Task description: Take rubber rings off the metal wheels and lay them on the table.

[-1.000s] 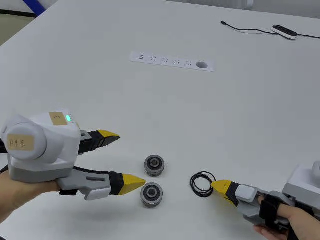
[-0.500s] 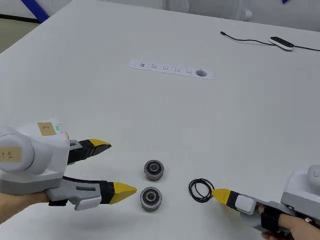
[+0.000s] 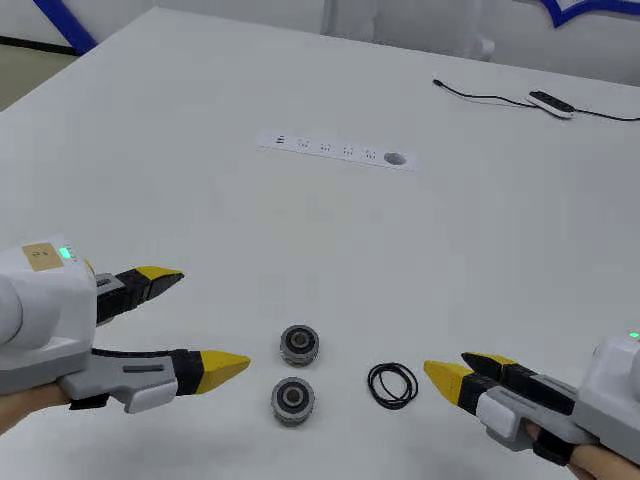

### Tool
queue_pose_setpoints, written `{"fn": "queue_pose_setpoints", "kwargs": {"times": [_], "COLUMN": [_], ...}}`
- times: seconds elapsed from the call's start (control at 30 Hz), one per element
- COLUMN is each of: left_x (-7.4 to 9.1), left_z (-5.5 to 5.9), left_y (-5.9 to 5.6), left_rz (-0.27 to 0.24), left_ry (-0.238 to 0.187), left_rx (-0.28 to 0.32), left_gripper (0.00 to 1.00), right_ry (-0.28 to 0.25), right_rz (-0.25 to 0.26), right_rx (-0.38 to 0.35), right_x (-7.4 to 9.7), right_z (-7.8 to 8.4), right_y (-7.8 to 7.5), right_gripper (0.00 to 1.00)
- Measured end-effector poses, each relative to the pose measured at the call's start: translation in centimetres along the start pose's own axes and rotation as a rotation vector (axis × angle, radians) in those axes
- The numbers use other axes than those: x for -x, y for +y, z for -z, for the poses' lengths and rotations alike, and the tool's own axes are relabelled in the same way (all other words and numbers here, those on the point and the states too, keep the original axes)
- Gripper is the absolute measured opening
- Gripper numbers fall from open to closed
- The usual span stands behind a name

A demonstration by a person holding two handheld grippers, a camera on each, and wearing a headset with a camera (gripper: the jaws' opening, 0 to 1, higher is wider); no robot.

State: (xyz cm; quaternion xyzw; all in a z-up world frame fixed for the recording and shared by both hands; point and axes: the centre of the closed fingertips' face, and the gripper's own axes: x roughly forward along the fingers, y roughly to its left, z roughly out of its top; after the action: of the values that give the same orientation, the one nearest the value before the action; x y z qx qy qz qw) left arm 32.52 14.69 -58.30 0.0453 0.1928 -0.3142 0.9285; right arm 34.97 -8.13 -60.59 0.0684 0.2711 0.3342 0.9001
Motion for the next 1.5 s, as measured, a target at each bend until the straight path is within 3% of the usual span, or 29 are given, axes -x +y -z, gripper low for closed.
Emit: {"fn": "queue_pose_setpoints", "kwargs": {"times": [0.3, 0.53, 0.7, 1.13, 1.5], "left_x": [1.1, 1.5, 1.7, 1.8, 1.9], "left_z": [-0.6, -0.6, -0.3, 0.7, 1.8], "left_y": [1.1, 1.4, 1.0, 0.5, 1.1], "left_rz": [-0.055, -0.08, -0.074, -0.072, -0.088], "left_ry": [-0.038, -0.057, -0.054, -0.042, -0.02], "left_rx": [0.017, 0.035, 0.038, 0.056, 0.067], "left_gripper": [0.79, 0.82, 0.84, 0.95, 1.0], "right_ry": [0.008, 0.001, 0.025, 0.035, 0.036], "right_rz": [0.078, 0.12, 0.141, 0.14, 0.135], "right_rx": [0.082, 0.086, 0.115, 0.15, 0.19], "right_x": [2.3, 3.8, 4.2, 4.3, 3.9], "right_z": [0.6, 1.0, 1.5, 1.1, 0.5], "right_y": [-2.3, -3.3, -3.9, -3.8, -3.8], "right_gripper": [0.43, 0.45, 0.48, 0.59, 0.66]}}
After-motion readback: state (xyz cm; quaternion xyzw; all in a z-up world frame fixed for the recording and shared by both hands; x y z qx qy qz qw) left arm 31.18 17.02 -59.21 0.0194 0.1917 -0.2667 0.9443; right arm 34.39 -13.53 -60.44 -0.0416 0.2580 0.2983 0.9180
